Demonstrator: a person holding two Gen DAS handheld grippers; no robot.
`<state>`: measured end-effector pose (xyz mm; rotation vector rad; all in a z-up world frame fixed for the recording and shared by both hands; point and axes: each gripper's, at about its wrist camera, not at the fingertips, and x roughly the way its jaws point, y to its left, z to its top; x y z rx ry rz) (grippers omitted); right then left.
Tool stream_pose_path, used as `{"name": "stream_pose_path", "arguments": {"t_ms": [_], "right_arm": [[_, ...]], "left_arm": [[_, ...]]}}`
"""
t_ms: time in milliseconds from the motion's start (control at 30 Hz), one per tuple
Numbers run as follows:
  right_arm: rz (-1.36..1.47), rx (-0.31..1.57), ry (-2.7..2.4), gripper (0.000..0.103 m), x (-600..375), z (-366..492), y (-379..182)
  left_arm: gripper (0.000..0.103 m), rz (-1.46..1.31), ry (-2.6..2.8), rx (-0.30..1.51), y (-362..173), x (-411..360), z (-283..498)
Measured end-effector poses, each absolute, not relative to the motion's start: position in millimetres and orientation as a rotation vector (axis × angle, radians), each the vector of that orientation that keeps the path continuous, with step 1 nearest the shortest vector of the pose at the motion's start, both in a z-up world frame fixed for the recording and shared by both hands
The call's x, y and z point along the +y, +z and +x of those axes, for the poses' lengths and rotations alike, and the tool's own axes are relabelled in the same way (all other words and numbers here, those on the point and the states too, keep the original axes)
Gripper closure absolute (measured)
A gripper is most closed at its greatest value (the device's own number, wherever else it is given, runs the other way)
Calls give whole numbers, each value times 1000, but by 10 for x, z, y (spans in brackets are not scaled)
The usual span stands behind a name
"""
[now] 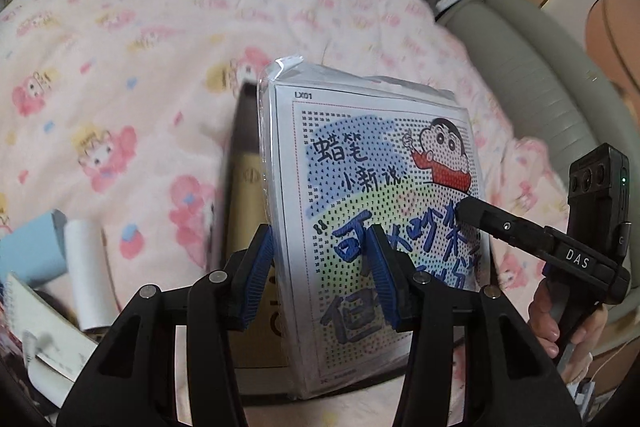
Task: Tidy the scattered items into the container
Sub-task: 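Lower the drawing kit upright into the box beside the black box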
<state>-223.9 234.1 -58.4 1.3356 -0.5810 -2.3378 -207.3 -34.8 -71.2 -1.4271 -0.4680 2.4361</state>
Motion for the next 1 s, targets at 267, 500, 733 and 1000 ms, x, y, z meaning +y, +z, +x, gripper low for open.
{"name": "stream_pose_path", "arguments": {"t_ms": [267, 500, 733, 1000], "right_arm": [[1548, -502, -2257, 59, 2235, -2231, -984], [1633, -413, -2223, 57, 2140, -2227, -1090], [1659, -380, -2199, 56, 2122, -2207, -1153], [1649, -404, -2195, 56, 2190, -2165, -1072]], "left_arm": [[47, -1623, 2442, -312, -962, -104, -2155], [45, -1796, 2439, -55, -1058, 121, -2244], [42, -1829, 2401, 20, -1123, 244, -2221], [40, -1819, 2385, 75, -1182, 381, -2096]]}}
